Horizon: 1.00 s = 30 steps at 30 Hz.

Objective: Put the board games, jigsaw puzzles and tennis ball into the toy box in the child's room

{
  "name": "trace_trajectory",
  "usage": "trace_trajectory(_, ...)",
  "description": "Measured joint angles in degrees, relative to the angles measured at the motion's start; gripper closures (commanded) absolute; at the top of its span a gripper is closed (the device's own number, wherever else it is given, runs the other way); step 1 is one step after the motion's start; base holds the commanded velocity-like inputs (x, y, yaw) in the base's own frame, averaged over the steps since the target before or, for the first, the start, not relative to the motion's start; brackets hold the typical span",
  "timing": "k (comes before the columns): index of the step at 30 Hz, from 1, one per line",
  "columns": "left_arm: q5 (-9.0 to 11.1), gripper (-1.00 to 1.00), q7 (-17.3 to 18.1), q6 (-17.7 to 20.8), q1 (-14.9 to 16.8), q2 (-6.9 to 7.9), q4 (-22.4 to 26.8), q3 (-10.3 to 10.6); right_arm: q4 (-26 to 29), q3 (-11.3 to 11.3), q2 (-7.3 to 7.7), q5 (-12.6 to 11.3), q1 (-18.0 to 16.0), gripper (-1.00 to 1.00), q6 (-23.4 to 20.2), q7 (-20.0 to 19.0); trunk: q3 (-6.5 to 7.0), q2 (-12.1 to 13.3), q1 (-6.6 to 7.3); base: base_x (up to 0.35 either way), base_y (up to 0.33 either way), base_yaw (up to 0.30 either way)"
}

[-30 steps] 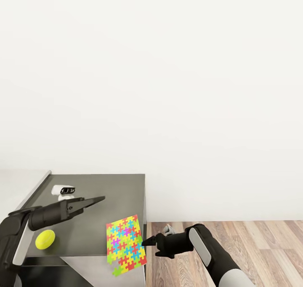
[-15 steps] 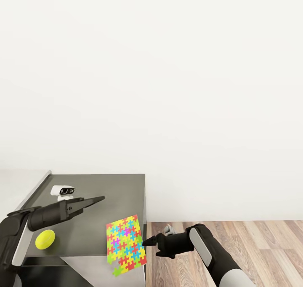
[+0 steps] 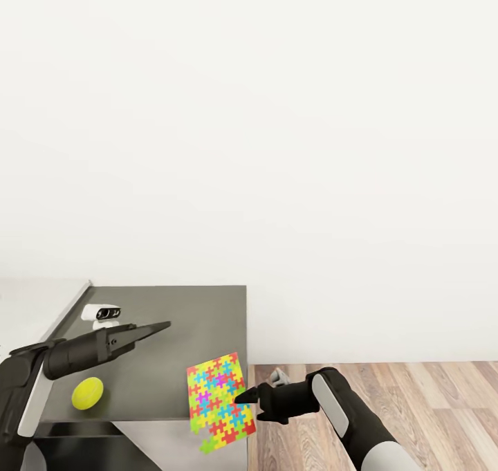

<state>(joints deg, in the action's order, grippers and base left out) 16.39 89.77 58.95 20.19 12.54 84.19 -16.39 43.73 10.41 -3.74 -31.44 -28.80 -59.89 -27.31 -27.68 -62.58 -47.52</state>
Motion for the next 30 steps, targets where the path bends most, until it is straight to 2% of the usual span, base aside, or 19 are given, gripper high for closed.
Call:
trace_trajectory(20,0.01,-1.00,0.00,0.08,0.00,-0.08,0.00,-0.05,-0.03,-0.01,-0.25,-0.07,-0.02,-1.00,-0.01,0.00,0.00,0.00,0.00,-0.003,0.008,0.000)
trace_trajectory(30,0.01,-1.00,0.00,0.27,0.00,-0.01,0.00,-0.05,-0.01,-0.01,-0.29,-0.09,-0.03,-1.00,-0.01,0.01,0.00,0.00,-0.01,-0.133,0.000,0.000)
